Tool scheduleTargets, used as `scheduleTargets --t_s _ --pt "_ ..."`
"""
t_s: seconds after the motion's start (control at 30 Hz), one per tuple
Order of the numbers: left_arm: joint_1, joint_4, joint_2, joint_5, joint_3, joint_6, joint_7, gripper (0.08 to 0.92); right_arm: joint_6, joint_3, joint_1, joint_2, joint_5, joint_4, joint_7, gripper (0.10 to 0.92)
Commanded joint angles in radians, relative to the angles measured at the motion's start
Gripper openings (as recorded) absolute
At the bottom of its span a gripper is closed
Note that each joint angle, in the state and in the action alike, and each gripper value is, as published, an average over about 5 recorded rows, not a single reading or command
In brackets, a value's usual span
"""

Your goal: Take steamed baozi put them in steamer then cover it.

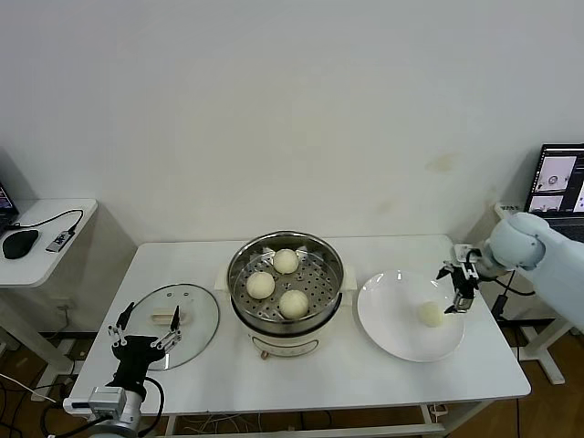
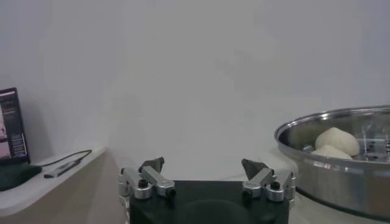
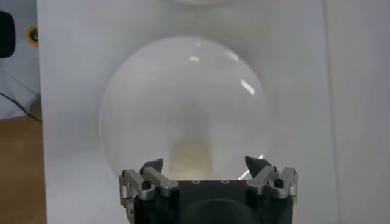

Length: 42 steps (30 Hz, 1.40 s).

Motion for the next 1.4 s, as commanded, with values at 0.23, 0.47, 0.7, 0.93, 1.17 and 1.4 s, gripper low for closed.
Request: scheduleTargets --t_s 0.23,0.47,0.7,0.93,1.17,1.4 --pt "0.003 0.002 -0.001 0.002 -0.006 0.001 0.001 0.823 0.075 0.122 -0.144 0.167 -0.148 -0.220 -0.004 0.823" --pt "0.000 0.010 0.000 0.000 -0.006 0.000 0.001 0.823 0.060 0.122 -0.145 0.184 -0.172 -0.239 0.004 0.823" --pt "-0.003 0.015 0.001 -0.001 -0.004 0.000 0.001 0.823 0.052 0.128 -0.158 0.194 -0.190 -0.248 0.014 0.805" --pt "-0.003 0.014 0.002 -0.004 -0.006 0.000 0.000 0.823 0.047 0.133 -0.157 0.196 -0.199 -0.254 0.029 0.723" --pt "-0.001 0.009 -0.001 -0.003 -0.006 -0.001 0.000 0.823 0.037 0.132 -0.154 0.185 -0.191 -0.234 0.026 0.651" --pt "0.007 -0.006 0.000 -0.002 -0.004 0.000 -0.001 0.823 0.030 0.109 -0.125 0.156 -0.168 -0.195 0.018 0.591"
